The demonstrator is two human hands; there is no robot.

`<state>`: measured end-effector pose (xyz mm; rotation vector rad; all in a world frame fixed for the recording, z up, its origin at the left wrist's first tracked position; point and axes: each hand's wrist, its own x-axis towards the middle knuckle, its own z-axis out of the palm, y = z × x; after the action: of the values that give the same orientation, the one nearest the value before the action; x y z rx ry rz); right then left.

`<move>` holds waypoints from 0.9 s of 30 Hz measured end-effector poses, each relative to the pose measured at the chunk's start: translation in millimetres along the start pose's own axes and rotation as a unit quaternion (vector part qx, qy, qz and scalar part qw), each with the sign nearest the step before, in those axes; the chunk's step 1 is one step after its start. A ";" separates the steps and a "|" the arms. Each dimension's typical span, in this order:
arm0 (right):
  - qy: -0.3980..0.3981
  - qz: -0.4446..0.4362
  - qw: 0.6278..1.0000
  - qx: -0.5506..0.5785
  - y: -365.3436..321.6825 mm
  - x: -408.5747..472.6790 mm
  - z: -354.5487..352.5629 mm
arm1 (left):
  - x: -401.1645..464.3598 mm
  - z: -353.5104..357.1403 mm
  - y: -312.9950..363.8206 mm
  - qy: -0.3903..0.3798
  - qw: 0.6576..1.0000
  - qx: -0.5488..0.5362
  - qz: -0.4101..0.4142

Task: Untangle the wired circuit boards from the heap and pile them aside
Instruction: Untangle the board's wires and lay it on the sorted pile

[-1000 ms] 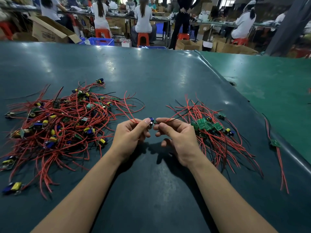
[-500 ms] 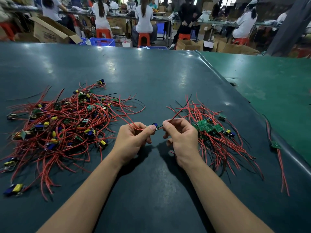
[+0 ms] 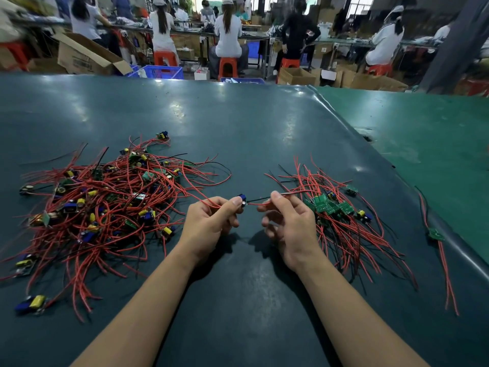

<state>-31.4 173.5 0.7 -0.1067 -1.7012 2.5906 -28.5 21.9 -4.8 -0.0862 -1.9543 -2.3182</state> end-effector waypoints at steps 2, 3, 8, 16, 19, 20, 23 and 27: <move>0.010 -0.001 1.000 0.024 -1.5 1.0 -0.7 | 0.5 -1.0 -0.4 0.002 1.000 -0.010 -0.001; 0.019 -0.005 0.999 0.037 -1.4 1.3 -1.4 | 0.9 -1.4 -0.8 0.003 1.000 -0.015 -0.002; 0.115 -0.049 0.988 0.093 -3.5 6.8 -8.3 | 3.1 -1.8 -2.5 0.018 0.999 -0.046 -0.008; 0.100 -0.038 0.993 0.057 -9.9 9.7 -14.7 | 8.6 -3.8 1.4 0.060 0.986 -0.152 -0.041; -0.041 0.039 0.998 -0.034 -2.1 0.4 -2.6 | 4.7 -4.2 0.9 0.033 0.993 -0.114 -0.026; -0.071 0.046 0.995 -0.049 -0.1 -1.8 -1.0 | 2.7 -3.9 0.7 0.012 0.997 -0.078 -0.015; -0.088 0.031 0.994 -0.058 3.7 -3.6 -3.1 | -2.8 -0.7 0.4 -0.050 0.998 0.028 0.007; -0.082 0.029 0.996 -0.028 0.8 -3.8 -5.8 | -4.3 -0.6 1.8 -0.060 0.997 0.044 0.005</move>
<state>-27.1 178.2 -2.2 0.0568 -1.8506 2.6616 -24.0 21.2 -3.6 -0.2340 -2.1030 -2.2667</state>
